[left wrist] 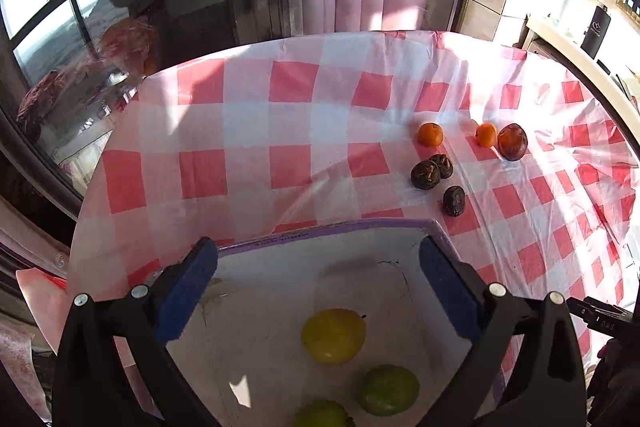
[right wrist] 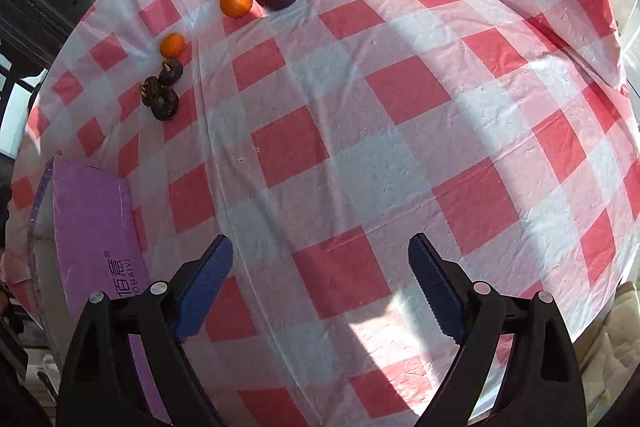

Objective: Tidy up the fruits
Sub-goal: 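Grasp the dark red apple with the right tool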

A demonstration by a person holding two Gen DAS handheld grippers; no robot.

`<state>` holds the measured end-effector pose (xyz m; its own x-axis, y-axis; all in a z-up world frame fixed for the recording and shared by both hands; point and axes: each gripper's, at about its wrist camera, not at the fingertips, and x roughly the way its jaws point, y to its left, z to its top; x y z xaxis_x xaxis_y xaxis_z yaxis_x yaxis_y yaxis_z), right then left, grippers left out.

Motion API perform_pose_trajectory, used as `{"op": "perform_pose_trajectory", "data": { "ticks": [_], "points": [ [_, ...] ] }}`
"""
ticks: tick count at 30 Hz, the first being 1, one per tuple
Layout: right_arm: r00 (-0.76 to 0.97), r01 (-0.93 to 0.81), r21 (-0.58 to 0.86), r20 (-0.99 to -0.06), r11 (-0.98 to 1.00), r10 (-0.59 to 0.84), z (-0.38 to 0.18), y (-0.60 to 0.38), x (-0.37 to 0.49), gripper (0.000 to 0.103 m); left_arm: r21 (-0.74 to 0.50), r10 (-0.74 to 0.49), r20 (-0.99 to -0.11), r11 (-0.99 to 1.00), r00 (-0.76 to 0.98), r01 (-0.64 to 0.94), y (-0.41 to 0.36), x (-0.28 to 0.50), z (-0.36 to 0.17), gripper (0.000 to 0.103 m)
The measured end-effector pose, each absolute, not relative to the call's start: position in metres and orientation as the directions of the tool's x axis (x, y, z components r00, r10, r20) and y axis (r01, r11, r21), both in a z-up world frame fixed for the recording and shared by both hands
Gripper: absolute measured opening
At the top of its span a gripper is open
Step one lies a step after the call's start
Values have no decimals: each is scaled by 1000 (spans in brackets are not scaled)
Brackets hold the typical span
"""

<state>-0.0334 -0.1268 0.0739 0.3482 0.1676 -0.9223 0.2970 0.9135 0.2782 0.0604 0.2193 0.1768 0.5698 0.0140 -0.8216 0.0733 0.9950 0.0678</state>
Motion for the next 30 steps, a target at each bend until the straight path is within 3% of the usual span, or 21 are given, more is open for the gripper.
{"op": "perform_pose_trajectory", "data": {
  "ticks": [8, 17, 24, 30],
  "points": [
    [452, 330, 325, -878, 886, 154, 82, -168, 14, 87, 46, -40, -833, 989, 552, 141, 136, 103, 166, 101],
    [417, 248, 332, -884, 910, 209, 47, -185, 71, 87, -77, -129, -892, 988, 433, 136, 37, 128, 92, 101],
    [416, 93, 268, -885, 959, 207, 35, -178, 102, 87, -42, -12, -889, 998, 458, -56, 28, 151, 32, 101],
    [451, -7, 248, -864, 969, 224, 31, -172, 149, 87, 4, 58, -865, 994, 499, -110, 37, 153, 7, 99]
  ]
}}
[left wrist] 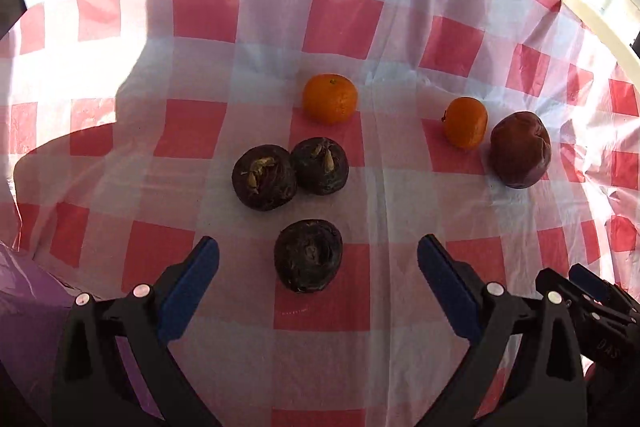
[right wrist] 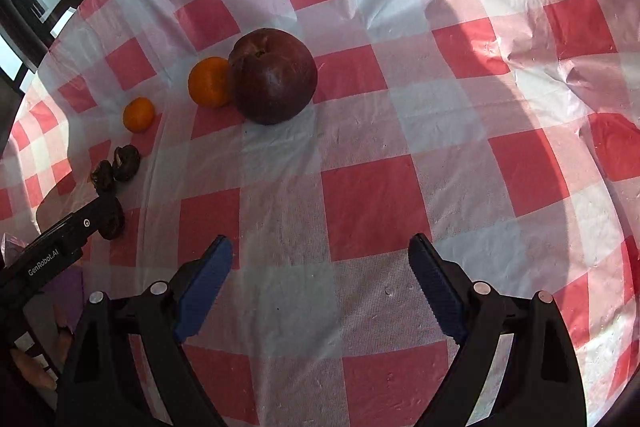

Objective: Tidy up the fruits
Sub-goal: 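Grasp the dark red apple with the right tool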

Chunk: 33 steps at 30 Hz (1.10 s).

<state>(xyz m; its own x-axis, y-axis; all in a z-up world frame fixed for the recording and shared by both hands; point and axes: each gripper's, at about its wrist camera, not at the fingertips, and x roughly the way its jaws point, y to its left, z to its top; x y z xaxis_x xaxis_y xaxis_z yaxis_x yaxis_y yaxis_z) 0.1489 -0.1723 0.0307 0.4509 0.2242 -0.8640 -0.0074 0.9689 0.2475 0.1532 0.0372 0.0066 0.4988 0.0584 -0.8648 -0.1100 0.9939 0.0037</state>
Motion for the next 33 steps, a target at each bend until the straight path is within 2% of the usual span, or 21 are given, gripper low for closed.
{"op": "perform_pose_trajectory", "data": {
  "ticks": [2, 4, 10, 15, 16, 17, 18, 20, 23, 27, 29, 33],
  "points": [
    [472, -61, 224, -852, 973, 226, 30, -165, 166, 87, 1, 60, -867, 993, 494, -119, 41, 153, -3, 93],
    [489, -112, 184, -845, 976, 216, 27, -156, 183, 87, -15, 54, -872, 990, 486, -138, 45, 152, -12, 91],
    [531, -188, 113, -824, 976, 198, 23, -143, 230, 85, 2, 95, -844, 985, 528, -174, 48, 148, -20, 89],
    [574, -262, 54, -794, 964, 200, 20, -133, 246, 69, 58, 152, -824, 981, 546, -186, 43, 152, -26, 88],
    [586, -273, 46, -785, 961, 204, 20, -131, 244, 68, 63, 158, -817, 981, 555, -185, 41, 152, -26, 86],
    [591, -277, 42, -780, 960, 205, 20, -131, 244, 64, 67, 160, -808, 981, 567, -182, 33, 150, -25, 79],
    [590, -277, 48, -780, 960, 209, 20, -132, 244, 64, 68, 161, -800, 982, 578, -178, 32, 149, -25, 74],
    [588, -276, 55, -780, 959, 214, 20, -132, 245, 64, 76, 159, -789, 984, 594, -164, 28, 149, -24, 55],
    [586, -278, 57, -781, 959, 216, 20, -136, 245, 64, 94, 150, -779, 988, 609, -123, 20, 147, -24, 39],
    [584, -280, 62, -781, 958, 221, 20, -138, 246, 65, 90, 159, -778, 986, 607, -143, 21, 144, -23, 41],
    [584, -278, 62, -781, 958, 220, 20, -139, 246, 65, 92, 182, -780, 980, 598, -178, 25, 145, -21, 58],
    [583, -281, 63, -781, 958, 222, 19, -135, 243, 66, 72, 179, -786, 977, 592, -199, 31, 147, -21, 66]
  ]
}}
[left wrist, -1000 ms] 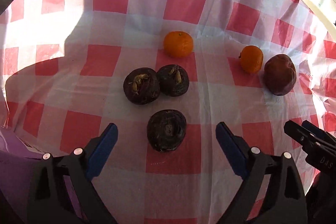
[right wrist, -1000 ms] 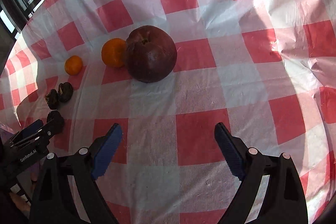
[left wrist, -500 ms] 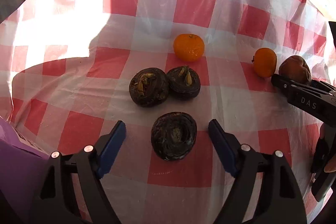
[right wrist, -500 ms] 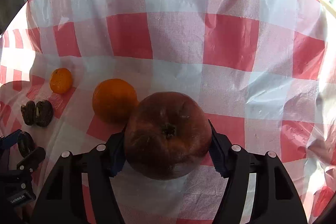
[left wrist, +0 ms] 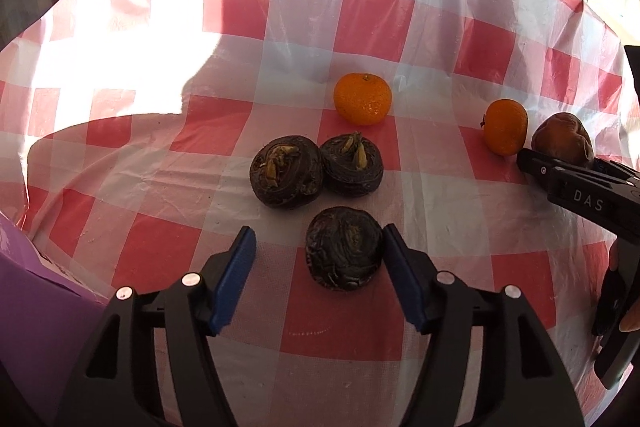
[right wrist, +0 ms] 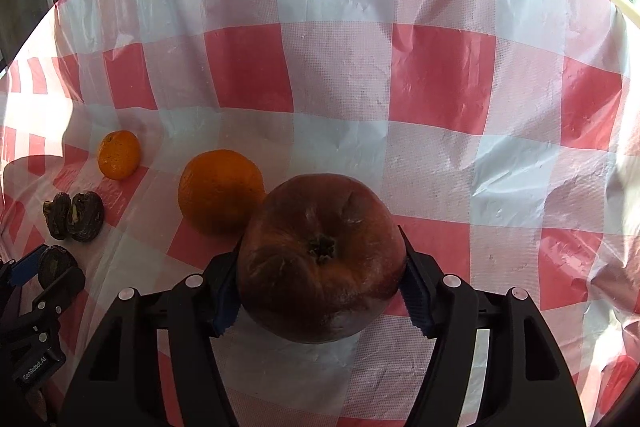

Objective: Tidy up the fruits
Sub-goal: 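Grasp the dark red apple with the right tool, then grasp a dark date with the left tool while the right tool carries the apple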

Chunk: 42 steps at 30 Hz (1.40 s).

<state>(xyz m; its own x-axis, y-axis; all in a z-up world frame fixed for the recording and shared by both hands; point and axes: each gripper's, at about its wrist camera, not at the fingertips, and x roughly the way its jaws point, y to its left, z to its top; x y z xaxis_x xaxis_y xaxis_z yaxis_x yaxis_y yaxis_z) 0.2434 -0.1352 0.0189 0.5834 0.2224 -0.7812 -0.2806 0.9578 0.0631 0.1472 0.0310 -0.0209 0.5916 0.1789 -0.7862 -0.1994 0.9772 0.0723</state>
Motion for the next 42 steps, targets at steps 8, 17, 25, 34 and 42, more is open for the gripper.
{"op": "perform_pose_trajectory", "data": {
  "ticks": [8, 17, 25, 34, 42],
  "points": [
    [583, -282, 61, -782, 958, 221, 16, -132, 245, 67, 77, 186, -788, 975, 586, -207, 40, 148, -18, 70],
    [590, -273, 64, -777, 960, 220, 17, -131, 242, 63, 87, 120, -809, 993, 575, -86, 21, 147, -5, 35],
    [536, -163, 191, -807, 968, 249, 34, -163, 151, 62, -116, -65, -857, 991, 511, -69, 14, 83, 18, 35],
    [380, -21, 221, -900, 975, 213, 27, -177, 22, 62, -248, -267, -872, 964, 410, 100, -8, 15, 35, 35],
    [327, 6, 285, -906, 959, 267, 68, -133, 34, 62, -303, -306, -780, 948, 547, 98, 43, 29, 121, 35]
  ]
}}
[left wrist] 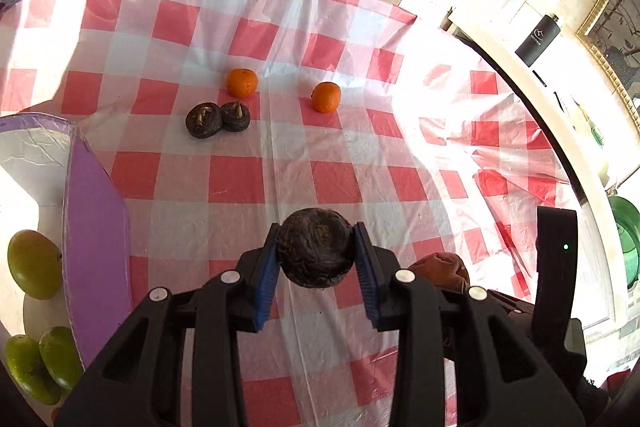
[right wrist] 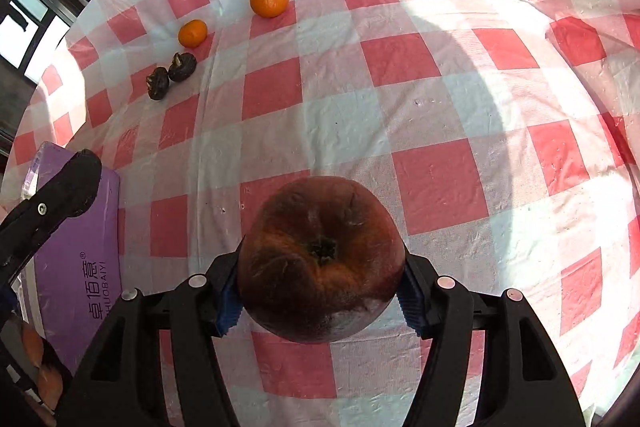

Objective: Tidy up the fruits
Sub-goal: 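Grasp a dark date with the left tool while the right tool carries the apple, then move the date and apple over the white box with both tools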

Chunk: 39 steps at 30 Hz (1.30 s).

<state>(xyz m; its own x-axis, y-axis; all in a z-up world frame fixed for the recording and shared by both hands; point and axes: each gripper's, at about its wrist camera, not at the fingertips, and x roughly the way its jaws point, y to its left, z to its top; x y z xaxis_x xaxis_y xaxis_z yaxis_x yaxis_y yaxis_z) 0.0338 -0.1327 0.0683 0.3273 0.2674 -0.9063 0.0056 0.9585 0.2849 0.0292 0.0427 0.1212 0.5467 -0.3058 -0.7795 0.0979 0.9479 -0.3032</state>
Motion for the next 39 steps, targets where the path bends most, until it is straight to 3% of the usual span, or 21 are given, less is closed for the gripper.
{"op": "perform_pose_trajectory", "data": {
  "ticks": [8, 17, 22, 27, 33, 39],
  "points": [
    [332, -166, 272, -890, 948, 313, 162, -40, 16, 62, -311, -284, -761, 949, 584, 57, 140, 11, 204, 35],
    [450, -340, 236, -809, 910, 378, 209, 31, -43, 62, -239, -243, -793, 968, 559, 82, 212, -44, 206, 35],
    [411, -503, 195, -803, 842, 432, 199, 84, -65, 62, -241, -241, -780, 967, 578, 79, 245, -56, 197, 35],
    [289, -625, 161, -862, 764, 418, 164, 135, -80, 62, -252, -217, -798, 967, 562, 15, 279, -53, 173, 35],
    [115, -753, 32, -977, 657, 179, 107, 184, -93, 62, -190, -176, -872, 982, 456, 16, 284, -40, 131, 35],
    [-16, -803, 3, -1000, 596, -16, 70, 207, -100, 62, -150, -134, -927, 988, 350, -19, 286, -29, 105, 35]
  ]
}}
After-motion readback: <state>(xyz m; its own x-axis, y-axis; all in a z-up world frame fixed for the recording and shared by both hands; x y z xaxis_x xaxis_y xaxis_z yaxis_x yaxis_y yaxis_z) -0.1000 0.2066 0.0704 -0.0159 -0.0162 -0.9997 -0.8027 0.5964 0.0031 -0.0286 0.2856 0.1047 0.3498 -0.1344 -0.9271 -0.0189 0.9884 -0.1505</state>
